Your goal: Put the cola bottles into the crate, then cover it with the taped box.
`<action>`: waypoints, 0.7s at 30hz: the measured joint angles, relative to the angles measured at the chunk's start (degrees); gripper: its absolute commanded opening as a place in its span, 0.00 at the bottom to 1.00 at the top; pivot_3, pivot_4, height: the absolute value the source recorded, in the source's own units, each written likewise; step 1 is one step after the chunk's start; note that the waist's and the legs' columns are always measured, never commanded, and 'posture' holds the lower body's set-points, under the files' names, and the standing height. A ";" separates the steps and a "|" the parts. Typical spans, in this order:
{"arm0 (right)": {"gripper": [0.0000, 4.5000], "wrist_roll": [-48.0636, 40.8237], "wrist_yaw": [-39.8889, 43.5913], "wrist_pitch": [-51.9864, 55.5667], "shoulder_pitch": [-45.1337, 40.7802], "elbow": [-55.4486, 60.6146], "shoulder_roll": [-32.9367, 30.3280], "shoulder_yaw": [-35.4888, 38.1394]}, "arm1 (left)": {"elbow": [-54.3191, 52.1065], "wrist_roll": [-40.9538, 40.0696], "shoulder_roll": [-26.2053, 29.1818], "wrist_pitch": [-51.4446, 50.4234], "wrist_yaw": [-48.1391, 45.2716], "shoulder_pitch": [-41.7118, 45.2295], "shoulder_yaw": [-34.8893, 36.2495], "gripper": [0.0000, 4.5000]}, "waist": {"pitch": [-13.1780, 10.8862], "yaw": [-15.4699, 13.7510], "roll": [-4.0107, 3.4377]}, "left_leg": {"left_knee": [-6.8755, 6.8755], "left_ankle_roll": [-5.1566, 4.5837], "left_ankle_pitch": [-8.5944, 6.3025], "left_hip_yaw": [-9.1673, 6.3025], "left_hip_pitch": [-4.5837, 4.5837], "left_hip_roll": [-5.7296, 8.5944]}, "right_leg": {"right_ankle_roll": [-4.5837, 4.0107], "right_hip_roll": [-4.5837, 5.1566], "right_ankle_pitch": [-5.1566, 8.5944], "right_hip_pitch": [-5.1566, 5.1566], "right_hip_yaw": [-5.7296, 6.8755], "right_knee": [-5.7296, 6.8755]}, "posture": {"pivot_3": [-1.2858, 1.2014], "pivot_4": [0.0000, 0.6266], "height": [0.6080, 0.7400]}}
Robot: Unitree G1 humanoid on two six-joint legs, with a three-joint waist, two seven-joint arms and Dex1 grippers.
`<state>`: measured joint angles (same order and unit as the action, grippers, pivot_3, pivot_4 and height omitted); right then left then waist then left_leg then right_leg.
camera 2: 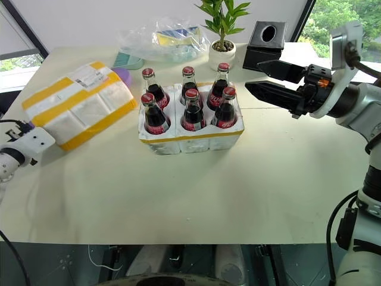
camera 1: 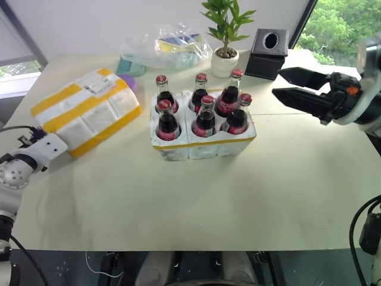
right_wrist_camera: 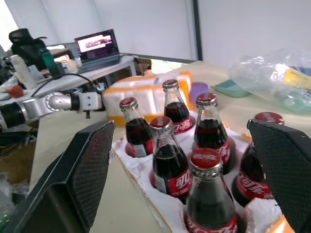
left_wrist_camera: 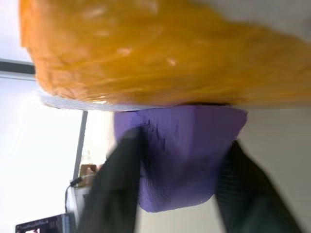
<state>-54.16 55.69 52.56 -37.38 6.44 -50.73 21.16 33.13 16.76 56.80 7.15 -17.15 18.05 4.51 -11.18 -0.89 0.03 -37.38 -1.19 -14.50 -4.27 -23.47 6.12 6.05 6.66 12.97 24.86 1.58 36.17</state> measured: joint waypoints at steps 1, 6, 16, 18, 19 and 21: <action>1.00 -0.03 -0.14 0.22 0.32 -0.09 -0.07 -0.01 | 0.29 0.03 0.07 -0.06 -0.04 0.76 0.01 0.19 | 0.00 -0.01 0.00 | 0.00 0.00 0.01 0.00 0.00 0.00 | 0.00 0.00 0.00 0.00 0.01 0.00 | 0.52 0.24 1.00; 1.00 1.59 0.88 -0.30 3.30 -1.19 -3.34 0.05 | 0.31 0.05 0.74 -0.01 -1.15 4.55 -0.38 0.19 | 0.02 0.04 0.16 | -0.04 -0.01 0.03 -0.02 -0.03 0.00 | 0.01 -0.01 0.00 0.00 0.05 0.01 | 0.52 0.24 1.00; 1.00 4.85 3.76 -3.28 8.90 -3.95 -6.79 2.24 | -15.87 -8.87 7.01 -2.06 -13.33 20.66 3.49 0.19 | -0.03 0.27 0.30 | -0.06 -0.02 0.02 0.02 -0.08 0.00 | 0.01 -0.01 -0.01 0.02 0.06 -0.01 | 0.52 0.24 1.00; 1.00 5.62 3.75 -3.88 9.96 -3.95 -6.78 2.29 | -21.19 -11.17 6.84 -4.48 -16.68 22.23 3.39 0.19 | -0.03 0.30 0.29 | -0.06 -0.02 0.03 0.02 -0.07 0.00 | 0.01 -0.03 -0.01 0.02 0.06 0.00 | 0.52 0.24 1.00; 1.00 5.90 3.71 -4.26 10.49 -3.98 -6.74 2.28 | -24.14 -12.41 6.56 -6.73 -18.43 22.66 3.23 0.19 | -0.03 0.36 0.29 | -0.08 -0.02 0.03 0.03 -0.07 -0.01 | 0.01 -0.05 -0.01 0.01 0.06 0.01 | 0.52 0.24 1.00; 1.00 6.63 3.47 -4.85 11.22 -4.06 -6.68 2.29 | -30.78 -14.54 5.68 -11.58 -21.75 22.74 2.42 0.19 | -0.03 0.36 0.29 | -0.11 -0.02 0.04 0.02 -0.07 -0.02 | 0.01 -0.09 -0.01 -0.01 0.06 0.03 | 0.52 0.24 1.00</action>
<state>-47.54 59.16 47.72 -26.15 2.39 -57.42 23.45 2.34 2.22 62.48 -4.43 -38.89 40.80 6.93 -11.21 -0.54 0.32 -37.49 -1.20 -14.46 -4.25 -23.53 6.10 6.07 6.57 12.97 24.85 1.64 36.20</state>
